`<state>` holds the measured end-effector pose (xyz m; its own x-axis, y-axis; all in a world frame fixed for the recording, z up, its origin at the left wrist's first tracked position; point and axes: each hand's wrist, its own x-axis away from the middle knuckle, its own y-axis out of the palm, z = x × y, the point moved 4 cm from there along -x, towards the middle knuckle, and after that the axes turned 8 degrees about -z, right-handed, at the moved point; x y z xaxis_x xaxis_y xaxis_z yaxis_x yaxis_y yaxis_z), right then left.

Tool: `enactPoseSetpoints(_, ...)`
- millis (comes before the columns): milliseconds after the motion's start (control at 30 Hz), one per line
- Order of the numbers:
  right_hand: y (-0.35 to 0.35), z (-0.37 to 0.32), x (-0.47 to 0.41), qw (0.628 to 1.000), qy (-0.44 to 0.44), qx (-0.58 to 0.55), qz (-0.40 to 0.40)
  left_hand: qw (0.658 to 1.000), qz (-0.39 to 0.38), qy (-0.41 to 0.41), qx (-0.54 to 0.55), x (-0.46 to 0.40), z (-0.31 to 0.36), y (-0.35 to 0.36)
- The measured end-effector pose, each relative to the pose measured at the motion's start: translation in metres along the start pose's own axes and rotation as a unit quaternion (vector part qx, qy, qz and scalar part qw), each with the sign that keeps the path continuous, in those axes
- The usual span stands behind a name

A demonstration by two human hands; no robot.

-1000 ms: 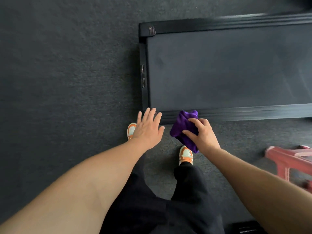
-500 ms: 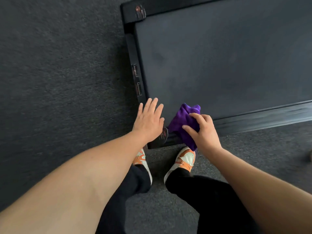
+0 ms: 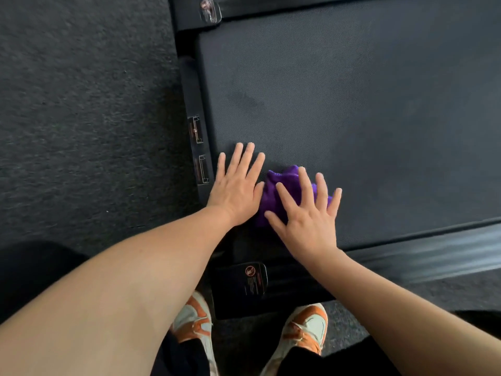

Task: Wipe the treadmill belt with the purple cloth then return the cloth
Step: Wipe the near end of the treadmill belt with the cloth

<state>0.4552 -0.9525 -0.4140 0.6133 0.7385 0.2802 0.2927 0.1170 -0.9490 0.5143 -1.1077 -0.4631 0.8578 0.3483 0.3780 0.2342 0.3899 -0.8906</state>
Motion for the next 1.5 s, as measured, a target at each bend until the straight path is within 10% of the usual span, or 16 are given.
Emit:
enactPoseSetpoints(433,0.028,0.009,0.015,0.995,-0.078,0.033,0.046,0.998,0.066,0.005,-0.01,-0.003,-0.001,0.01)
enactPoseSetpoints(767,0.016,0.024,-0.033,0.996,0.071,0.01,0.049,0.997,0.074,0.004,-0.015,-0.003,-0.002,0.011)
enactPoseSetpoints(1067,0.021,0.038,0.006,0.997,-0.044,0.04,0.046,0.996,0.087,-0.001,-0.018,-0.005,-0.001,0.011)
enactPoseSetpoints(1367,0.008,0.056,-0.031,0.992,0.122,-0.008,0.024,0.996,0.081,-0.001,-0.027,-0.004,-0.001,0.012)
enactPoseSetpoints(1500,0.008,0.039,-0.023,0.998,0.056,-0.004,0.035,0.996,0.089,-0.001,-0.023,-0.004,0.0,0.012)
